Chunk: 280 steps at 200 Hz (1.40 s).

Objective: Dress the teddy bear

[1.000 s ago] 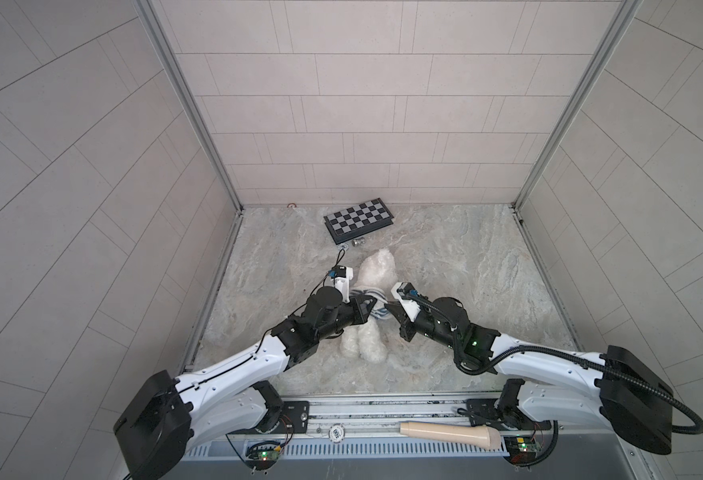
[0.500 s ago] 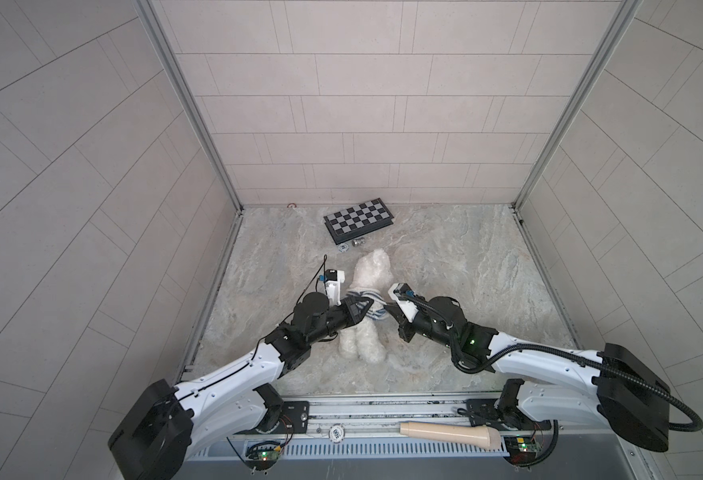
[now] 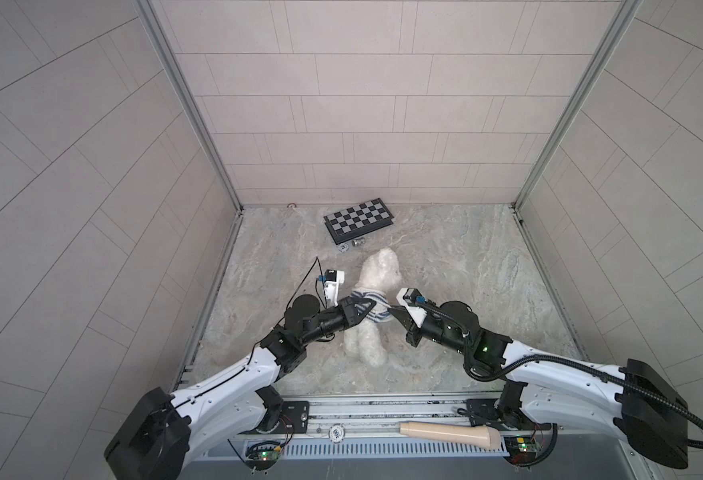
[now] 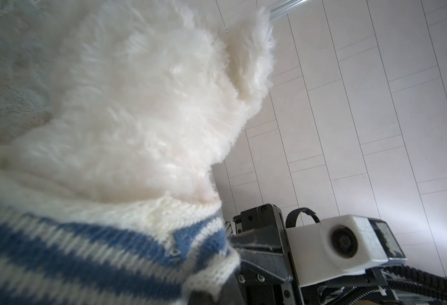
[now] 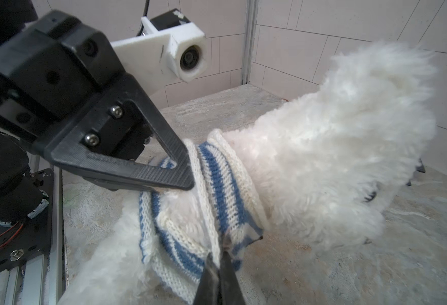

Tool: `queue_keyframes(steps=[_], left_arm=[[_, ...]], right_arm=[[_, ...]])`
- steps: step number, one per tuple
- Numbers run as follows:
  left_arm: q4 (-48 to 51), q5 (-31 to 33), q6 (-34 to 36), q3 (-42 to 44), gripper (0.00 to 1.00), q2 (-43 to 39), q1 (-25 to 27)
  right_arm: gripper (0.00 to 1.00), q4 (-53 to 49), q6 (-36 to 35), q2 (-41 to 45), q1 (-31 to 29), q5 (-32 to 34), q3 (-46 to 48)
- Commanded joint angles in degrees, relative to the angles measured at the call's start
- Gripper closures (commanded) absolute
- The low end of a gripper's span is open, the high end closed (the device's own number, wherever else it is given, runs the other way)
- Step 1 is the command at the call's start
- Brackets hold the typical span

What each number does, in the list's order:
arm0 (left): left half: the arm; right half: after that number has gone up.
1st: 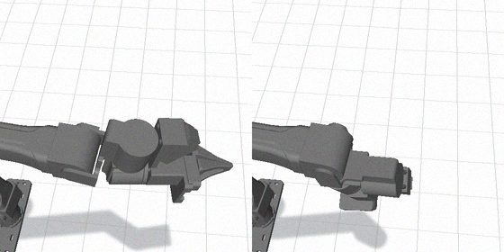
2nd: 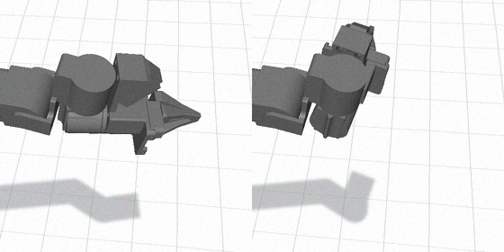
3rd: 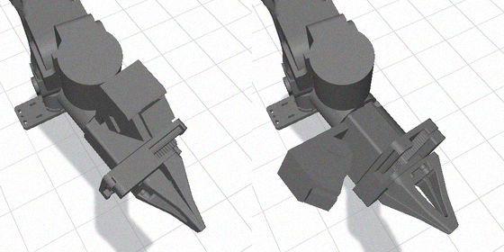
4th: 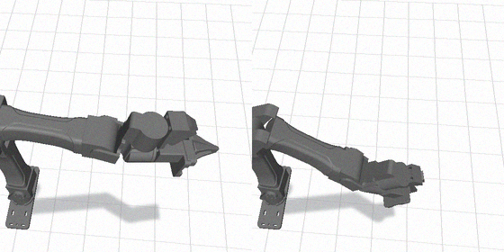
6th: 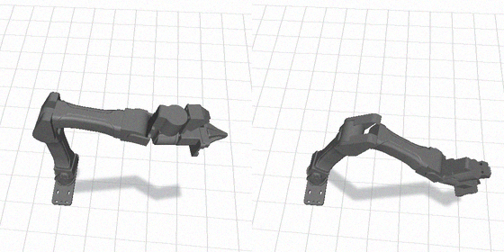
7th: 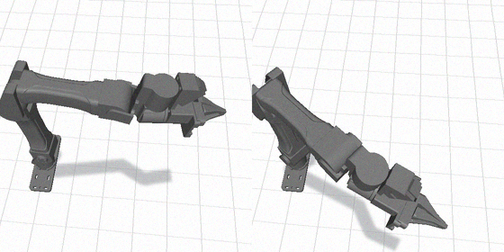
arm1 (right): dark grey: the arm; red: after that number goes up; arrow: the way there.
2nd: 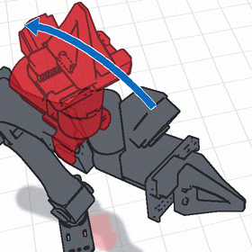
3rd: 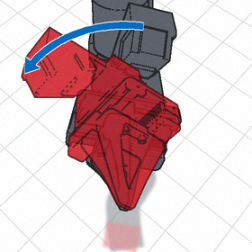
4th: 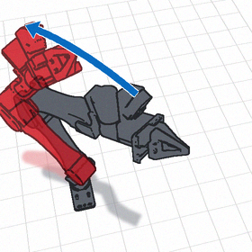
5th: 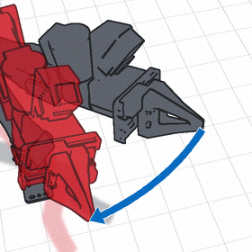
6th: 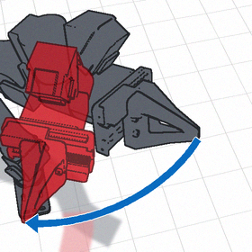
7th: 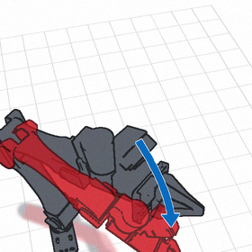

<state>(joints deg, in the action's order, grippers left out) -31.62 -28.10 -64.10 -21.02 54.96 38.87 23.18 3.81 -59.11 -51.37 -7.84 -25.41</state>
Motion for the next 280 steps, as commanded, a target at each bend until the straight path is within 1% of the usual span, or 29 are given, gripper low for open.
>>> queue_keyframes(steps=[1, 24, 48, 64, 82, 99, 124, 141, 151, 162, 171, 180, 192, 198, 203, 227, 257, 268, 280], left_arm=[[-11.14, -6.08, 0.26, -4.63, 1.0, -0.78, -0.99], [-11.68, -7.65, -0.52, -5.0, 1.0, -1.52, -0.99], [-13.56, -7.78, -2.28, -4.8, 1.0, -1.76, -0.99], [-16.25, -7.19, -4.13, -4.59, 1.0, -1.9, -0.99], [-18.55, -7.57, -5.45, -4.85, 1.0, -1.54, -1.08], [-20.77, -7.59, -6.77, -4.66, 1.0, -1.52, -1.08], [-21.89, -8.02, -7.91, -4.43, 1.0, -1.1, -1.07], [-25.76, -8.61, -9.87, -4.02, 1.0, -0.4, -1.07], [-25.83, -9.68, -10.08, -4.47, 1.0, 0.05, -0.99], [-23.31, -10.09, -9.09, -4.81, 1.0, 0.02, -0.99], [-17.87, -9.97, -6.54, -5.51, 1.0, -0.35, -0.7], [-10.2, -9.27, -2.65, -6.75, 1.0, -0.58, -0.27], [3.24, -7.21, 5.15, -9.6, 1.0, -0.46, 0.9], [7.07, -5.71, 7.9, -10.35, 1.0, -0.29, 1.47], [8.42, -4.59, 9.16, -10.51, 1.0, -0.04, 1.77], [7.49, -1.09, 10.35, -9.46, 1.0, 2.3, 1.91], [5.69, -0.04, 11.07, -8.59, 1.0, 5.25, 1.91], [4.57, -0.47, 11.01, -8.22, 1.0, 6.24, 1.91], [3.04, -0.89, 10.66, -7.82, 1.0, 6.94, 1.91]], right_arm=[[1.0, -11.72, -2.12, -0.26, 0.75, 4.14, 0.98], [1.0, -9.29, -2.31, 1.27, 0.74, 3.75, 2.55], [1.0, -2.18, -3.55, 5.32, 0.72, 0.09, 7.02], [1.0, -3.24, -6.06, 6.77, 0.6, -2.69, 7.36], [1.0, -4.22, -6.87, 8.4, 0.66, -3.27, 8.01], [1.0, -8.73, -8.87, 8.86, 0.66, -2.77, 6.92], [1.0, -12.83, -10.53, 8.61, 0.67, 0.35, 5.57], [1.0, -13.91, -9.55, 7.84, 0.82, 4.34, 4.92], [1.0, -14.08, -9.03, 7.4, 1.29, 5.14, 4.84], [1.0, -13.31, -8.92, 7.39, 1.54, 4.26, 5.0], [1.0, -11.55, -9.22, 7.66, 1.54, 2.36, 5.35], [1.0, -8.62, -10.07, 8.4, 1.54, -1.23, 6.08], [1.0, -3.92, -9.98, 9.79, 1.44, -4.46, 7.65], [1.0, -1.86, -9.69, 10.38, 1.45, -5.42, 8.21], [1.0, -0.69, -9.28, 10.63, 1.45, -5.95, 8.41], [0.94, -0.19, -9.52, 9.83, 1.37, -8.79, 7.25], [0.75, 0.89, -8.87, 9.8, 1.36, -9.48, 8.08], [0.68, 1.28, -8.5, 10.22, 1.28, -9.11, 8.62], [0.62, 1.52, -8.14, 10.48, 1.28, -7.6, 9.12]])
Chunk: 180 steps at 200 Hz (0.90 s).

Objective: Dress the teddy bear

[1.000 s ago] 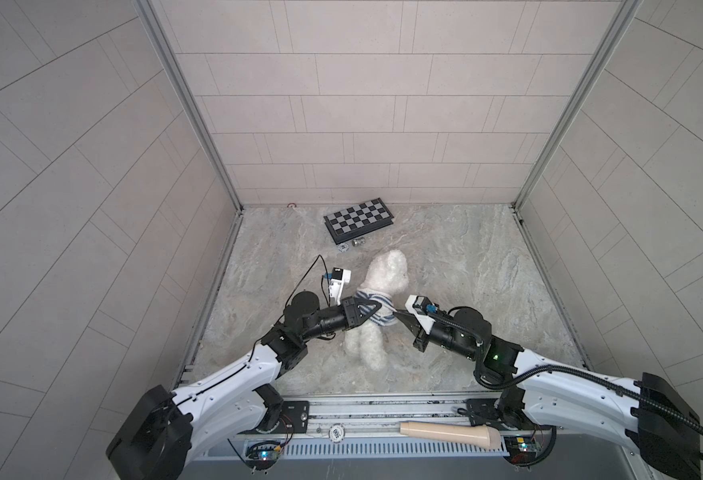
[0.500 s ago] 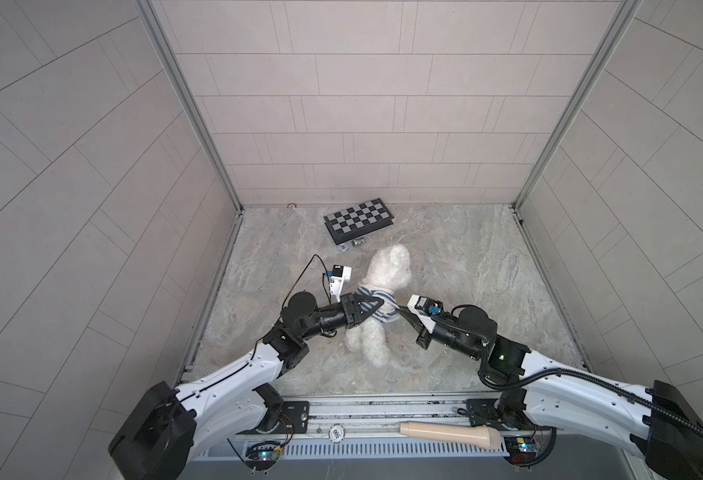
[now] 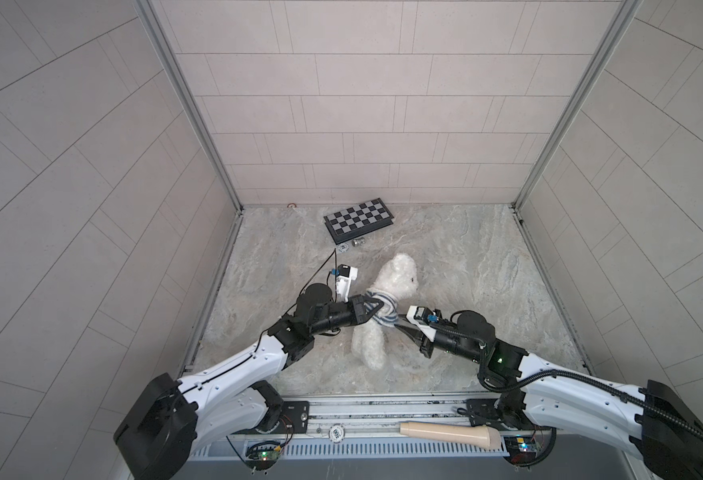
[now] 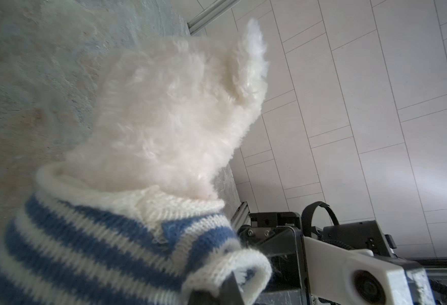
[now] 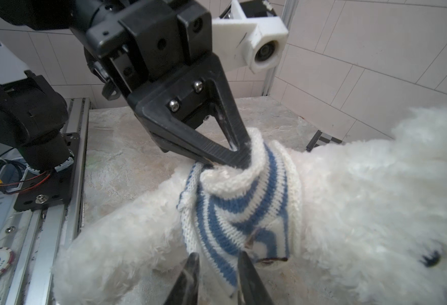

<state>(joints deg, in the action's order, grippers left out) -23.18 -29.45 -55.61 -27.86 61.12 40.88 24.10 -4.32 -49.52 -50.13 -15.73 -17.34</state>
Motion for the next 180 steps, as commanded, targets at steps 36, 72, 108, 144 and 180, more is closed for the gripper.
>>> queue_keyframes(steps=[36, 72, 108, 144, 180], left_arm=[[-8.04, -0.56, 1.56, -0.23, 1.0, 1.5, -0.12], [-9.69, -2.36, 0.63, -0.59, 1.0, 2.22, 0.59], [-8.03, -3.21, 1.14, -0.97, 1.0, 1.54, 1.21], [-9.13, -4.56, 0.14, -1.05, 1.0, 2.81, 1.98], [-0.66, -3.11, 4.46, -1.76, 1.0, 3.17, 2.23]], right_arm=[[0.56, 1.06, 0.56, 0.31, 0.01, 4.83, 0.5], [0.59, 2.84, -0.08, -4.36, 0.03, 8.27, -1.48], [0.6, 7.05, 0.26, -5.83, -0.1, 8.65, -1.73], [0.81, 9.04, -0.41, -8.33, -0.5, 6.09, -3.48], [1.0, 9.39, -0.75, -10.12, -0.67, 5.92, -3.93]])
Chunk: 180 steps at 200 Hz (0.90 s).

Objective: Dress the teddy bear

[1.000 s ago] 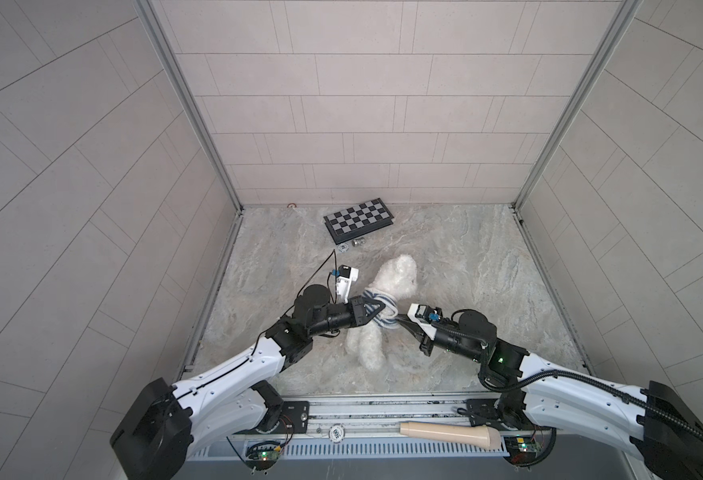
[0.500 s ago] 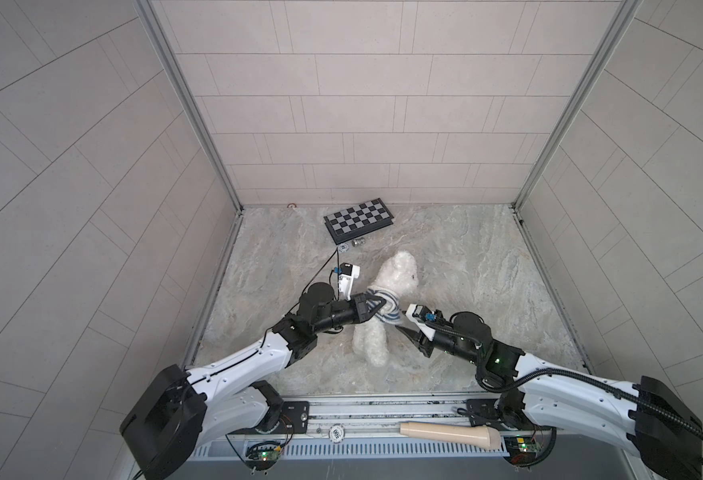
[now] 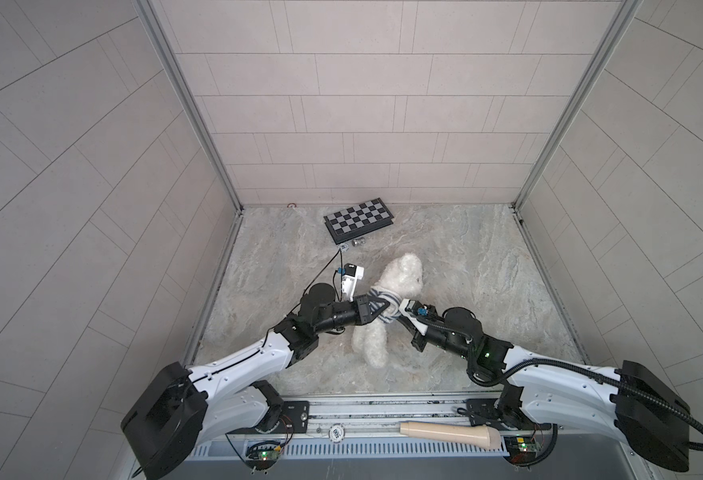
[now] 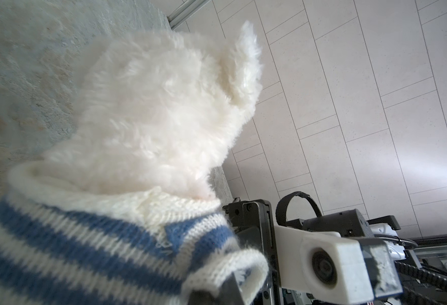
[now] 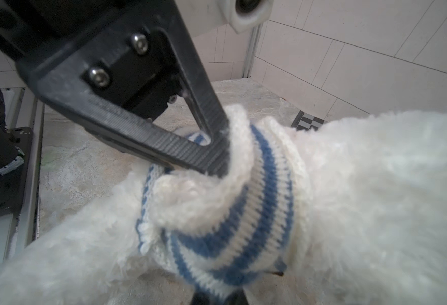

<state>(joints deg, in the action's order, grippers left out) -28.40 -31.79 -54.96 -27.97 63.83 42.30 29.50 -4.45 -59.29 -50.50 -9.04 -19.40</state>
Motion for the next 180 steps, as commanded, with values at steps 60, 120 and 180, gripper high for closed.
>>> queue_keyframes(steps=[60, 120, 180], left_arm=[[13.45, 5.23, 8.49, -1.57, 0.89, 7.48, 1.2], [23.33, 8.95, 9.4, -5.14, 0.65, 9.94, 3.87], [34.5, 13.55, 11.01, -10.01, 0.67, 12.05, 5.59]], right_arm=[[1.0, 7.85, -1.03, -9.83, -0.53, 0.47, 0.85], [1.0, 18.22, -0.06, -19.34, -0.56, 0.86, 2.47], [1.0, 21.26, -0.56, -19.78, -0.66, 1.07, 2.95]])
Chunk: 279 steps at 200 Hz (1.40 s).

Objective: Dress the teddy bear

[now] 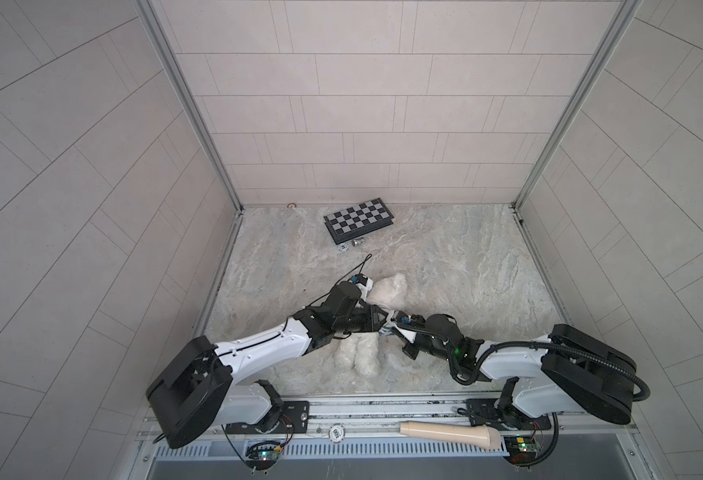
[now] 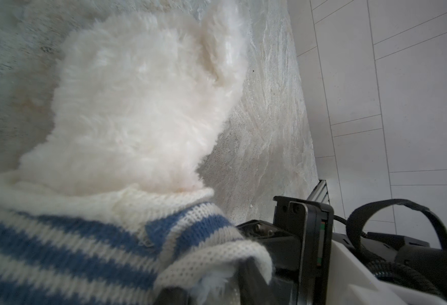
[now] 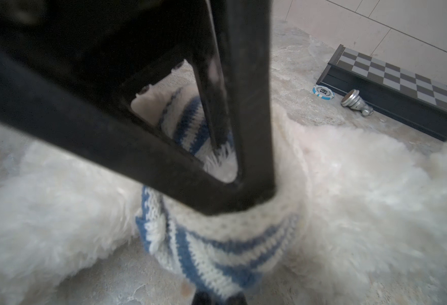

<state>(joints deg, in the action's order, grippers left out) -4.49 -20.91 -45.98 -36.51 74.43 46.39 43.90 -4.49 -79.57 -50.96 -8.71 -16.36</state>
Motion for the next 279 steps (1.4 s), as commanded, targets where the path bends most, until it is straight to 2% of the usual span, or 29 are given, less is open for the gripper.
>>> queue_keyframes(steps=[1, 24, 46, 55, 81, 106, 133, 158, 176, 204, 218, 243, 258, 279], left_arm=[[10.75, 2.74, 2.03, -1.5, 0.67, 1.48, 1.55], [11.93, 2.99, 2.14, -2.3, 0.69, 2.48, 2.29], [13.94, 4.08, 2.74, -3.69, 0.61, 3.9, 3.26], [14.09, 4.5, 2.64, -3.74, 0.61, 4.29, 3.57], [13.52, 5.5, 1.96, -3.14, 0.7, 4.93, 3.79], [12.63, 5.79, 1.55, -2.63, 0.87, 4.91, 3.91], [11.74, 5.56, 1.39, -2.11, 0.99, 4.17, 3.95], [10.55, 4.89, 1.68, -1.68, 1.0, 1.97, 3.73], [6.78, 3.06, 1.53, -0.18, 1.0, -1.42, 2.64], [-3.37, -3.04, -1.78, 4.1, 1.0, -8.2, -1.68], [-5.44, -5.23, -2.69, 4.85, 1.0, -10.87, -3.43], [-8.85, -9.1, -4.88, 6.23, 1.0, -13.76, -6.02], [-14.77, -11.83, -7.51, 8.29, 1.0, -14.98, -7.34], [-22.46, -14.21, -11.14, 11.23, 1.0, -16.07, -8.2]], right_arm=[[1.0, 6.92, -0.47, 0.53, -0.2, 0.72, -0.08], [1.0, 8.03, -0.5, 0.46, -0.36, 0.6, -0.09], [1.0, 8.27, -0.59, 0.21, -0.54, 0.63, -0.43], [1.0, 8.56, -0.61, 0.19, -0.72, 0.67, -0.51], [1.0, 9.33, -0.7, -0.32, -1.07, 0.45, -0.84], [1.0, 11.03, -0.43, -1.01, -1.25, 0.44, -0.76], [1.0, 11.07, -0.3, -1.07, -1.25, 0.25, -0.81], [1.0, 9.23, -0.01, -0.11, -1.25, 1.58, -0.27], [1.0, 7.81, 0.85, 0.89, -1.25, 4.44, 0.95], [1.0, 5.74, 2.15, 3.44, -1.25, 7.7, 3.63], [1.0, 4.11, 2.42, 4.89, -1.25, 8.68, 4.34], [1.0, -0.49, 3.09, 6.93, -1.26, 12.55, 4.04], [1.0, -2.95, 4.06, 7.32, -1.08, 15.54, 3.45], [1.0, -5.44, 4.85, 7.16, -0.55, 16.07, 2.57]])
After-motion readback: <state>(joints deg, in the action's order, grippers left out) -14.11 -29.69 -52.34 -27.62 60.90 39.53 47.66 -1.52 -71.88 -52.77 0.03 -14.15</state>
